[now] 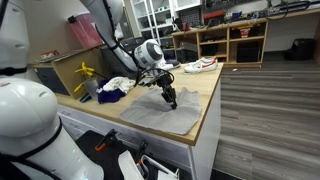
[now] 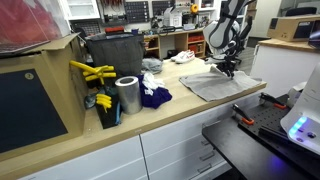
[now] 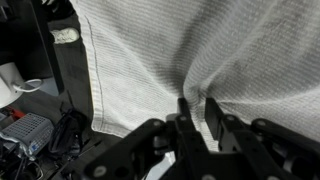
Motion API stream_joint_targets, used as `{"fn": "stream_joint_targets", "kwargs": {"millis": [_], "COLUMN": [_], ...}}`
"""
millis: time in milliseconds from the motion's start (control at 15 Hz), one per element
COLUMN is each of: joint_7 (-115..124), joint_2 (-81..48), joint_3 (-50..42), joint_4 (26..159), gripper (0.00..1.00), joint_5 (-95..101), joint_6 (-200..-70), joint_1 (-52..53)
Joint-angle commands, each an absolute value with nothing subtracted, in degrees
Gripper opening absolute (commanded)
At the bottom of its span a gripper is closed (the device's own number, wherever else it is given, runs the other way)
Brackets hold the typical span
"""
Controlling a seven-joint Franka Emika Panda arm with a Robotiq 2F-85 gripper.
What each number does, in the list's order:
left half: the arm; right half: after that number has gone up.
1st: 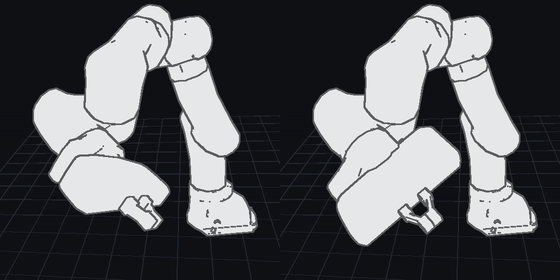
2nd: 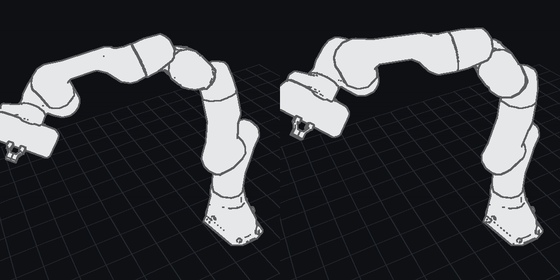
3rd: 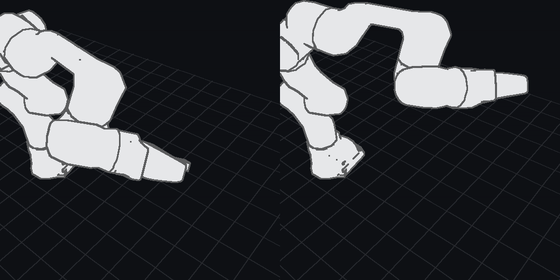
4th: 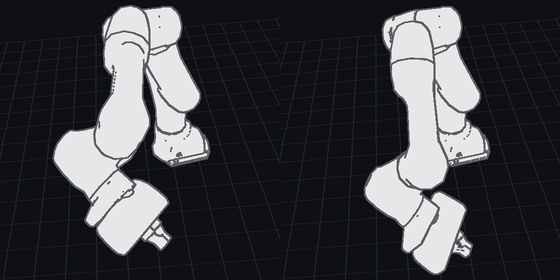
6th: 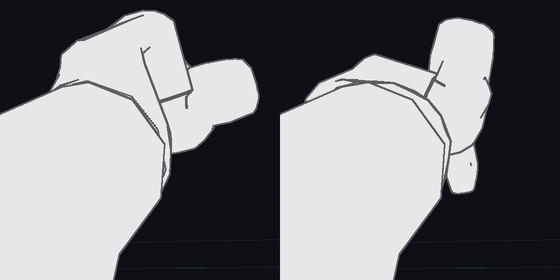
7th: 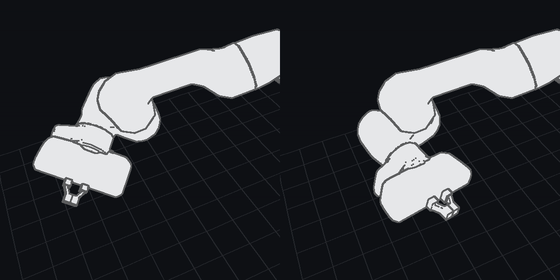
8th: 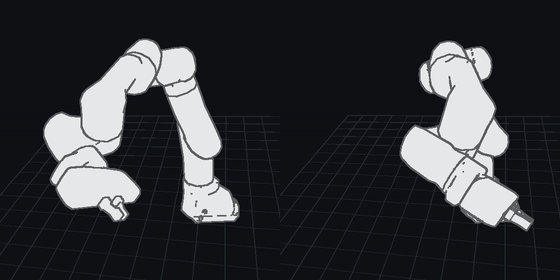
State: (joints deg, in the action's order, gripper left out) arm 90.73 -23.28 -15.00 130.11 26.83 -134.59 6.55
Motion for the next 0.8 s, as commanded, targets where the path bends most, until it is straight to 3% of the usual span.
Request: {"fn": "stream_joint_targets", "kwargs": {"millis": [0, 133, 200, 267, 333, 600, 733], "joint_7": [92.02, 91.47, 91.20, 91.15, 91.14, 91.62, 91.33], "joint_2": [-20.02, -19.32, -19.19, -19.18, -19.45, -21.24, -21.92], "joint_3": [-13.58, -12.57, -11.99, -11.48, -10.86, -9.15, -8.13], "joint_4": [131.28, 130.75, 130.29, 129.79, 129.18, 127.18, 126.16], "gripper": [0.57, 0.72, 0.28, 0.34, 0.34, 0.05, 0.00], "joint_5": [26.68, 25.36, 24.12, 22.98, 21.66, 16.99, 13.80], "joint_6": [-135.05, -135.05, -135.02, -135.17, -135.39, -138.23, -139.61], "joint_1": [6.43, 5.99, 5.69, 5.49, 5.37, 5.50, 5.57]}}
